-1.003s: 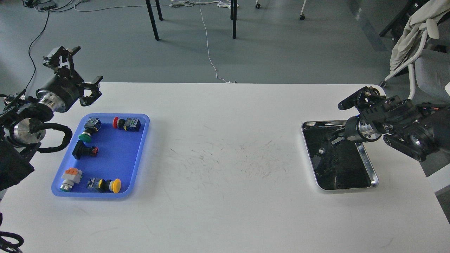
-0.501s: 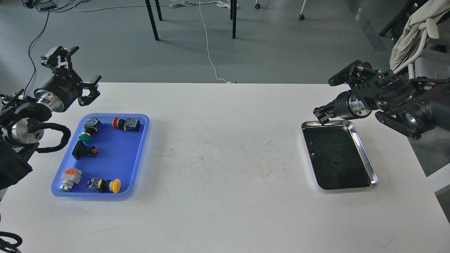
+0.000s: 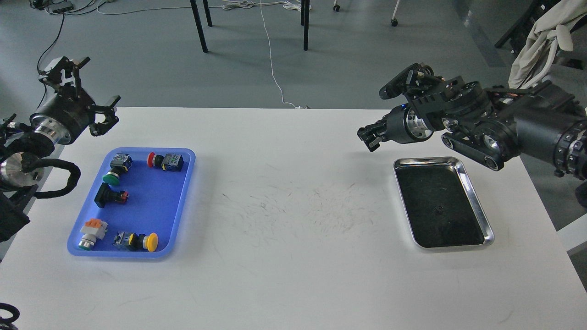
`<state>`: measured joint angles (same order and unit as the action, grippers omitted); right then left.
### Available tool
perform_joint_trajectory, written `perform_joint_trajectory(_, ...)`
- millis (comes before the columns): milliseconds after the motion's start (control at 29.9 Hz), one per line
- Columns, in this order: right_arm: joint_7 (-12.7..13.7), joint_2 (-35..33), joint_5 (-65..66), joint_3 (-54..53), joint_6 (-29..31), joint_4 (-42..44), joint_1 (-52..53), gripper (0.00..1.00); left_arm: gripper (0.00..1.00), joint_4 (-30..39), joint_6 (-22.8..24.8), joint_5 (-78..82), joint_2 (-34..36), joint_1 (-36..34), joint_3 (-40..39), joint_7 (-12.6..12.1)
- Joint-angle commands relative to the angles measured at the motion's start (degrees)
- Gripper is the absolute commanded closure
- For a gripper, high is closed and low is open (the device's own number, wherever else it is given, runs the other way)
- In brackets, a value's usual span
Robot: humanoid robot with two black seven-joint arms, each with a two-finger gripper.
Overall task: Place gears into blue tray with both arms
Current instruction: 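Carry the black gear with the right gripper toward the table center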
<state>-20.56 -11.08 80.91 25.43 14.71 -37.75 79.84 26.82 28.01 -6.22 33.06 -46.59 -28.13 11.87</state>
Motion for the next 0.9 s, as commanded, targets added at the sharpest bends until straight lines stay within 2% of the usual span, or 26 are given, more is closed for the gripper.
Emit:
perform_joint_trajectory(0, -0.01, 2.64, 0.04, -1.52, -1.08, -0.05, 0.14, 0.99, 0.0, -0.01, -0.01, -0.02, 1.04, 0.0, 0.0, -0.09)
perform_joint_trajectory(368, -0.01, 11.08, 0.04, -1.78, -3.81, -2.07, -0.03, 0.99, 0.0, 0.42, -0.01, -0.02, 3.85, 0.0, 0.0, -0.09)
perform_joint_trajectory(568, -0.09, 11.08, 0.04, -1.79, -6.88, -1.98, -1.09, 0.99, 0.0, 0.51, -0.01, -0.02, 5.44, 0.0, 0.0, -0.18)
perform_joint_trajectory(869, -0.09, 11.08, 0.21, -1.52, -6.98, -1.72, -2.93, 0.99, 0.0, 0.6, -0.01, -0.02, 7.2, 0.0, 0.0, -0.18)
